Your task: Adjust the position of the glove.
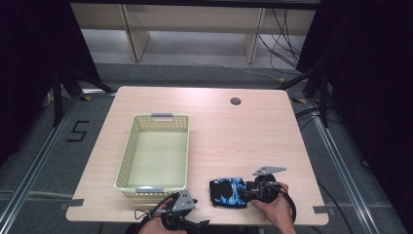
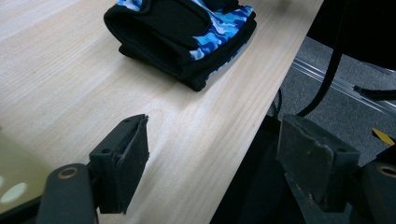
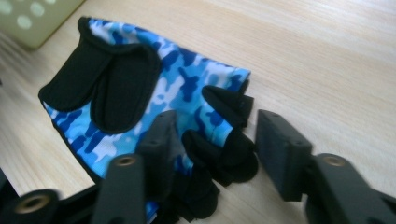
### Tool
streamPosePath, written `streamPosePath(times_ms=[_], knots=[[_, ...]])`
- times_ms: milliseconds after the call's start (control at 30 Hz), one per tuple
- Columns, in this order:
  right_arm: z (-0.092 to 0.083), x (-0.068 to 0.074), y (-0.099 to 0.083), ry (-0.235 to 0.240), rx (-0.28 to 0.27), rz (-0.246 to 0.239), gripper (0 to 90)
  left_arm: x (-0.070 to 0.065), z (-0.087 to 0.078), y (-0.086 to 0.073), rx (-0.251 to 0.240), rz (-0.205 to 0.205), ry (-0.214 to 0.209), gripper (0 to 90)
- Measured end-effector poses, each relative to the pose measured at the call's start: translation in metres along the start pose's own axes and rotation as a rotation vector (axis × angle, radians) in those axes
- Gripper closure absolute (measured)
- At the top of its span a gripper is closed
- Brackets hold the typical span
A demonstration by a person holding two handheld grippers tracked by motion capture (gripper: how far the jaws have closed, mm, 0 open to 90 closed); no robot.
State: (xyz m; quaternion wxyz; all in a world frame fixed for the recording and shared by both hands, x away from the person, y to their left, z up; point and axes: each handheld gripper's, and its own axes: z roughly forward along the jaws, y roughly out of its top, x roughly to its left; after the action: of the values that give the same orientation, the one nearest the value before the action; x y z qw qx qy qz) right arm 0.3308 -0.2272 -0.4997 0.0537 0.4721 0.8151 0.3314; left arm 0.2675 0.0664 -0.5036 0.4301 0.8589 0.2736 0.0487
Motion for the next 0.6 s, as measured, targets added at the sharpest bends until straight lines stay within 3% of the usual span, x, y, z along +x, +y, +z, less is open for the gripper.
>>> streamPosePath(times_ms=[33, 67, 100, 133, 167, 200, 233, 267, 300, 400, 467, 500, 600], knots=[[0.003, 0.000, 0.000, -0.009, -0.010, -0.038, 68.9, 0.000, -0.001, 0.000, 0.002, -0.013, 0.005, 24.2], [0.003, 0.000, 0.000, -0.009, -0.010, -0.038, 68.9, 0.000, -0.001, 0.000, 0.002, -0.013, 0.005, 24.1], [0.001, -0.002, -0.001, 0.020, 0.007, -0.057, 77.3, 0.001, -0.002, 0.000, 0.006, 0.001, 0.006, 24.0], [0.001, -0.002, -0.001, 0.020, 0.007, -0.057, 77.3, 0.001, -0.002, 0.000, 0.006, 0.001, 0.006, 23.9], [0.004, -0.005, -0.002, 0.049, -0.044, -0.083, 79.0, 0.001, -0.001, 0.000, 0.001, -0.003, 0.004, 23.9], [0.001, -0.007, -0.001, 0.058, -0.011, -0.091, 80.2, 0.001, -0.001, 0.000, -0.009, -0.017, 0.001, 23.9], [0.004, -0.009, -0.002, 0.079, -0.042, -0.082, 81.1, 0.001, 0.000, -0.001, 0.006, -0.049, -0.005, 24.0], [0.004, -0.009, -0.002, 0.079, -0.042, -0.082, 81.1, 0.001, 0.000, -0.001, 0.006, -0.049, -0.005, 24.3], [0.003, -0.010, -0.002, 0.089, -0.036, -0.084, 81.6, 0.002, 0.001, -0.001, 0.008, -0.074, -0.014, 24.8], [0.003, -0.012, -0.003, 0.113, -0.036, -0.112, 81.9, 0.004, 0.001, -0.001, 0.007, -0.059, -0.015, 26.9], [0.002, -0.012, -0.004, 0.120, -0.039, -0.119, 82.0, 0.003, 0.002, -0.001, 0.002, -0.097, -0.007, 28.2], [-0.001, -0.012, -0.006, 0.135, -0.011, -0.150, 82.0, 0.003, 0.003, -0.001, -0.003, -0.103, -0.014, 30.4], [-0.002, -0.011, -0.010, 0.154, -0.020, -0.159, 82.0, 0.006, 0.007, 0.000, 0.012, -0.098, -0.018, 33.4]])
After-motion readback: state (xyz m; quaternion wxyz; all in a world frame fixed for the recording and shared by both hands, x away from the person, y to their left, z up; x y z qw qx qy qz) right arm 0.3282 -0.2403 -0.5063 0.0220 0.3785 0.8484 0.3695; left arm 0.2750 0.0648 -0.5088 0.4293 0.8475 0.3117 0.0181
